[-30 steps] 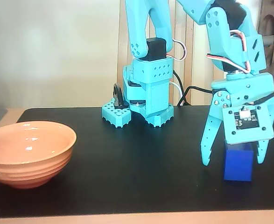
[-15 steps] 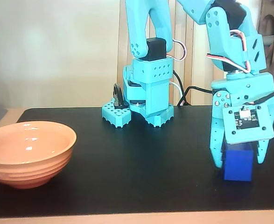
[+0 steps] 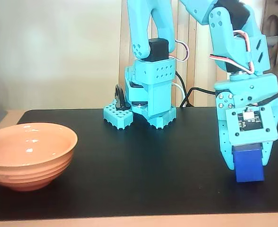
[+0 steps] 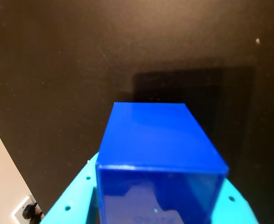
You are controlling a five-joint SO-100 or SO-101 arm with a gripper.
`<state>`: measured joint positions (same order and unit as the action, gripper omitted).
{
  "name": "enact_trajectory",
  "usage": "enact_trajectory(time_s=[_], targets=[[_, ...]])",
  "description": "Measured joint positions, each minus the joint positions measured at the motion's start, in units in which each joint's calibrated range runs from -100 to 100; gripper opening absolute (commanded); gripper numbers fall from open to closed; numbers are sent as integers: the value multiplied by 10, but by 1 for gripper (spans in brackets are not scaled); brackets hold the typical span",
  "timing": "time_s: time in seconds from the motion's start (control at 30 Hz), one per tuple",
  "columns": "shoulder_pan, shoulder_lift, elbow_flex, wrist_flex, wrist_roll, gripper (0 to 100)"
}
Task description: Place the blue cube in the orange bowl.
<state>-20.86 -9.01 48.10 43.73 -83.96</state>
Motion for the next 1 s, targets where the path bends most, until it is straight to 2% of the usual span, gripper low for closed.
enact_trajectory(time_s=[0.73, 1.0], targets=[[0, 0, 0, -14, 0, 14], [42, -33, 0, -14, 21, 14]])
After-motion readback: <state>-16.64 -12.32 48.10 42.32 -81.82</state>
